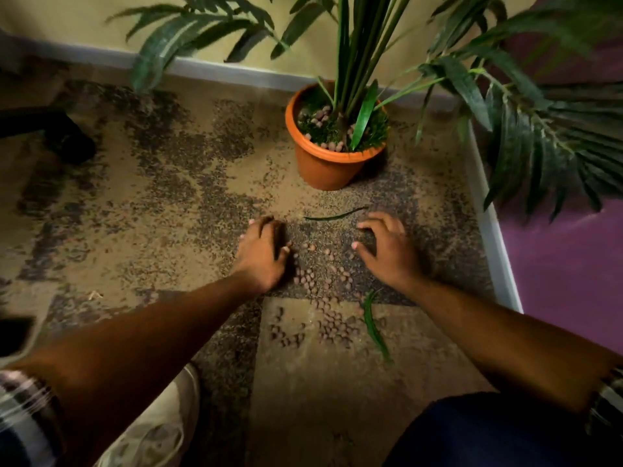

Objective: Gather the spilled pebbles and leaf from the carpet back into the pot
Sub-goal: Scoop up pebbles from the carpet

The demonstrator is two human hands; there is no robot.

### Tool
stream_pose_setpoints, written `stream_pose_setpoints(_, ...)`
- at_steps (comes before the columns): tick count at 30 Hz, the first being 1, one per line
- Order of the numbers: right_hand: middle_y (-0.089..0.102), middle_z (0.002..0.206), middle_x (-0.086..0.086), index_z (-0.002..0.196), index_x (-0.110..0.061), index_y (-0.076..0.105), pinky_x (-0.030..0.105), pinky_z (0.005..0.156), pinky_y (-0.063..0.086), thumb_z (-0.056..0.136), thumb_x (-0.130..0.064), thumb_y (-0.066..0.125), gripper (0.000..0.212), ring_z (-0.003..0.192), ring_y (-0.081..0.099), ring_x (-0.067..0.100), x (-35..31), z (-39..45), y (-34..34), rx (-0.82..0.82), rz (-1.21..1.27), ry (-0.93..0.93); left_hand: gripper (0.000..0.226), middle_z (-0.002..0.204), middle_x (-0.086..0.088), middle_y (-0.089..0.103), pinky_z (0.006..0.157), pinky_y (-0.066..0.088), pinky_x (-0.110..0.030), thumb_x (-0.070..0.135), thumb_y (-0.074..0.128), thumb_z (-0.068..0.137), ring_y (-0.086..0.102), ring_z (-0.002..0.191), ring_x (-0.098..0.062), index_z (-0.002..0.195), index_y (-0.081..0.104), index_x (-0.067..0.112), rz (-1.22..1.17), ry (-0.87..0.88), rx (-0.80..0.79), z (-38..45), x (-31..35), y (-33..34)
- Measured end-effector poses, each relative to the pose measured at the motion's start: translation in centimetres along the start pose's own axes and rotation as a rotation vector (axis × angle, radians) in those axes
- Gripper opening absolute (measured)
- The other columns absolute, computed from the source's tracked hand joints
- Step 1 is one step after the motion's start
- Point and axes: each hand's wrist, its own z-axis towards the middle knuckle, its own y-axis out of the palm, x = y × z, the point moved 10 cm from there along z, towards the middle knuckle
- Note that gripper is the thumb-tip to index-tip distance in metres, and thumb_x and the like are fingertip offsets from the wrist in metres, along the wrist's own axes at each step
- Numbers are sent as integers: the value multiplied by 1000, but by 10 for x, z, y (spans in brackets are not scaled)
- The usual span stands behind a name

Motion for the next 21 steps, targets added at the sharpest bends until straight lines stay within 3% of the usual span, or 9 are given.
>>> stream_pose_setpoints(3,40,153,8,139,-18,55,46,110,41,95,-49,61,53,141,38,32,22,2,16,-15,-98,21,74,167,-10,13,126,6,-46,45,49,99,8,154,-32,159,20,13,142,-8,84,-3,-34,4)
stream_pose_setpoints(7,36,161,7,148,-21,48,51,121,31,101,-45,53,54,150,30,33,19,27,34,-29,-97,-29,76,169,-4,0,125,-1,-43,53,41,101,-6,156,-25,161,11,17,177,75,65,-11,-57,14)
stream_pose_setpoints(9,41,159,7,147,-21,50,52,121,30,101,-37,52,49,150,31,33,7,38,38,-2,-57,-51,75,169,0,-5,124,-5,-40,54,37,102,-11,155,-20,162,10,18,202,146,45,-22,-55,19)
stream_pose_setpoints(13,56,143,9,135,-12,62,42,118,36,97,-18,58,38,139,46,28,-23,37,36,121,92,-107,77,168,4,-14,125,-5,-38,63,27,102,-18,153,-15,162,2,22,231,197,5,-49,-47,28)
stream_pose_setpoints(19,62,138,8,127,-8,67,42,112,44,100,-10,56,30,133,53,23,-78,-19,55,-55,194,-379,79,167,4,-17,127,0,-44,67,19,101,-21,153,-13,161,-4,21,300,276,-79,-75,-35,44)
stream_pose_setpoints(21,65,128,8,122,-9,69,43,102,50,97,-13,61,27,123,58,23,-93,-30,51,-64,188,-487,82,168,4,-14,127,5,-46,69,21,99,-19,153,-13,161,-1,21,311,333,-106,-80,-32,46)
